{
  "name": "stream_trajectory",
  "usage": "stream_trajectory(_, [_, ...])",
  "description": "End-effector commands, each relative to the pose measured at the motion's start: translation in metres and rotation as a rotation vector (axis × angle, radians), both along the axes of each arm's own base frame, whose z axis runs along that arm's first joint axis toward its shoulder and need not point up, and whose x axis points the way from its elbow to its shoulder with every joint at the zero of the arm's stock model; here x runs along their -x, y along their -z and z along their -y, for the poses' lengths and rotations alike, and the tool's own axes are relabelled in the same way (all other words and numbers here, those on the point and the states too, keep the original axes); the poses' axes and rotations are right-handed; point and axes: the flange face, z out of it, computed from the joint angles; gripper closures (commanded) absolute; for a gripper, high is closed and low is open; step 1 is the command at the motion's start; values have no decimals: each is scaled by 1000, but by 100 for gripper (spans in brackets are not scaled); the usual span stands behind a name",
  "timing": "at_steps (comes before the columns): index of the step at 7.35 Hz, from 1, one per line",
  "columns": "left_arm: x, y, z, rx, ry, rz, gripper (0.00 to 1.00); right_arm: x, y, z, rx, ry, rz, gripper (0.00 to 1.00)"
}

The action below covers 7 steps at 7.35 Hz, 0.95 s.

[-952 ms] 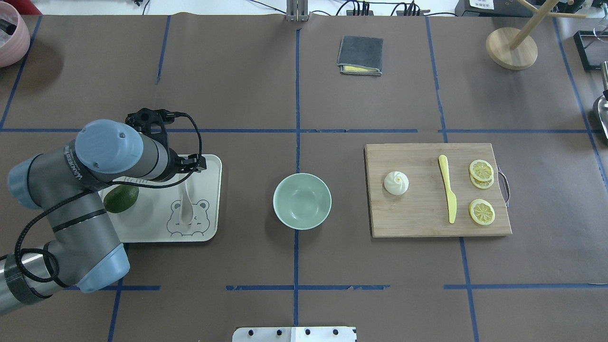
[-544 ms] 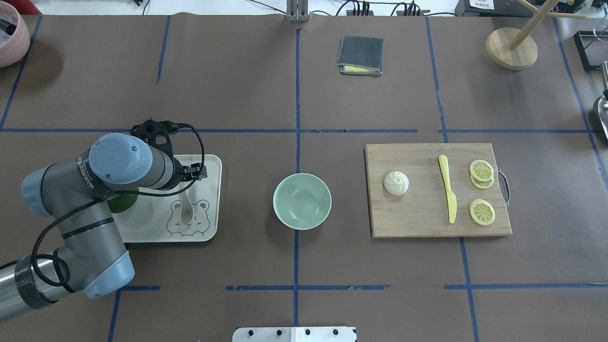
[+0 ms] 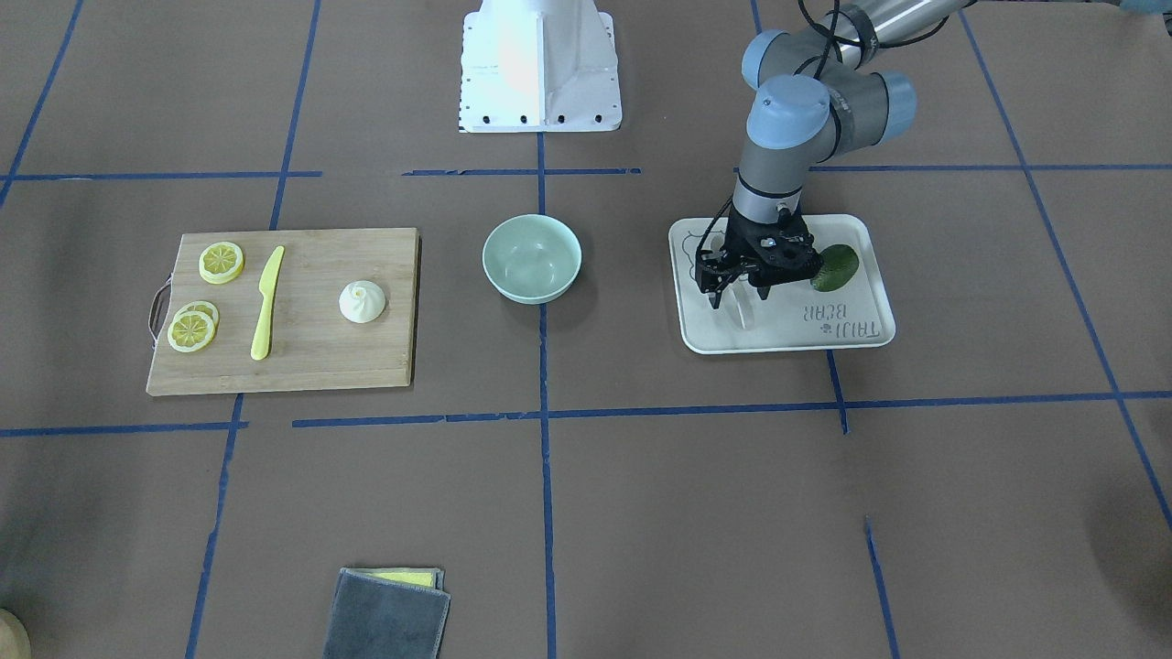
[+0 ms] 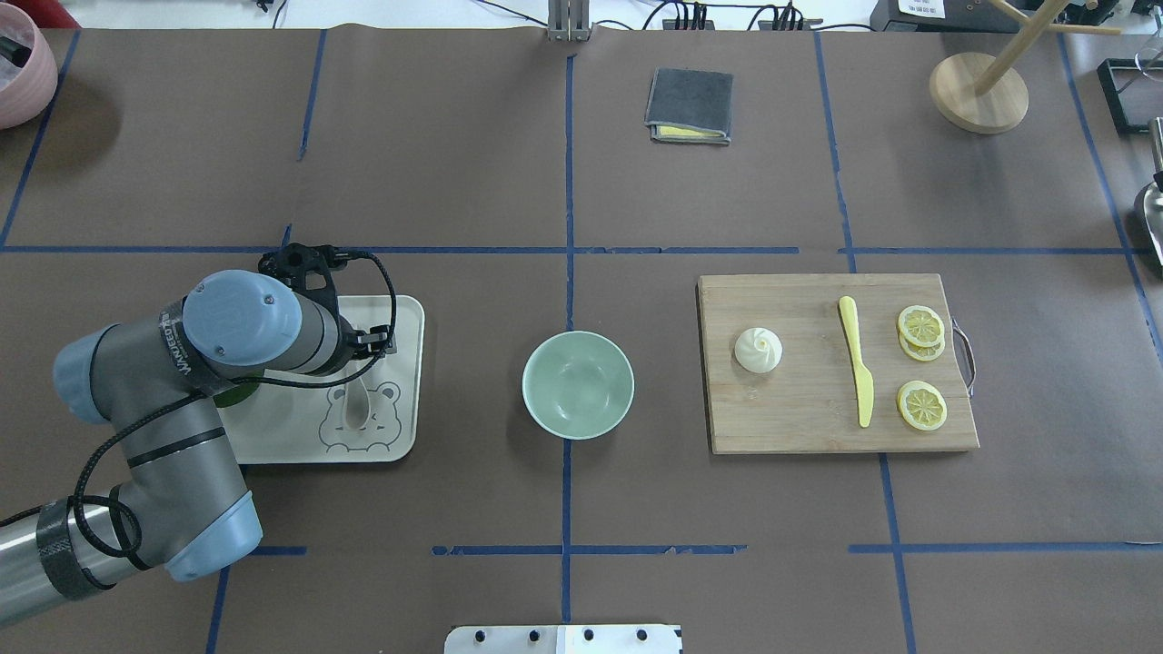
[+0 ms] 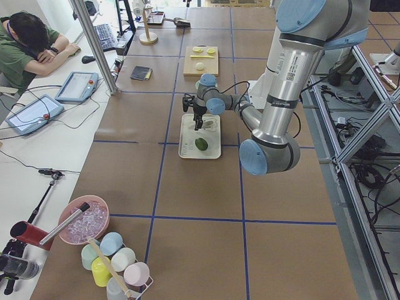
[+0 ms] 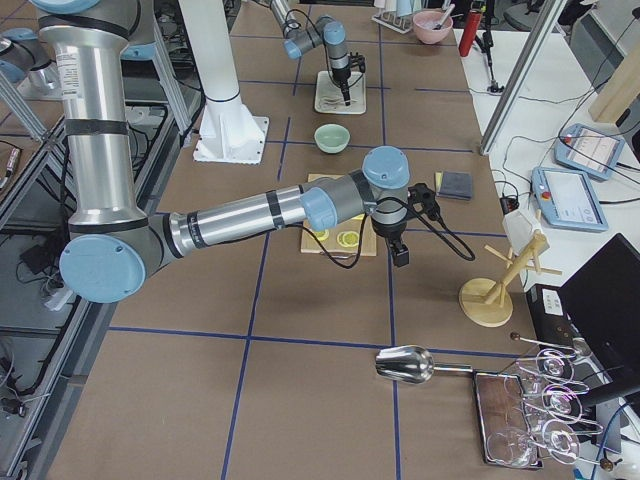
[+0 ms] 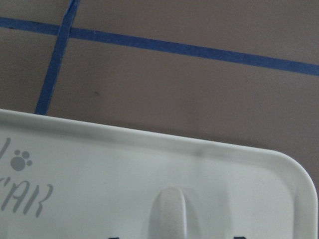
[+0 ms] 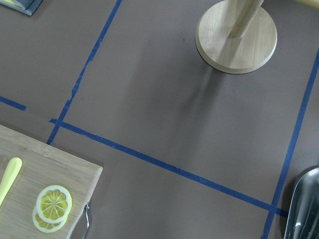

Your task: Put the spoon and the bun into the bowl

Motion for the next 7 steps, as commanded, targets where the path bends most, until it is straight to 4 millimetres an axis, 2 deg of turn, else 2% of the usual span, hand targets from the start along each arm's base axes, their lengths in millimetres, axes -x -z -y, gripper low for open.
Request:
stream_trajectory(1, [-1,3,-2,-2,-2,-6,67,0,0,0,1,0,0,0])
stream_trajectory(2, [-1,2,-2,-2,-2,-5,88,0,0,0,-1,0,0,0])
stream_trajectory(3, [1,7,-3,-3,3,-14,100,0,0,0,-1,0,0,0])
stream_trajectory(5, [5,16,-4,12,31,-38,100,0,0,0,-1,0,0,0])
stream_trajectory(7, [15,55,-10,34,82,-119,100,0,0,0,-1,0,0,0])
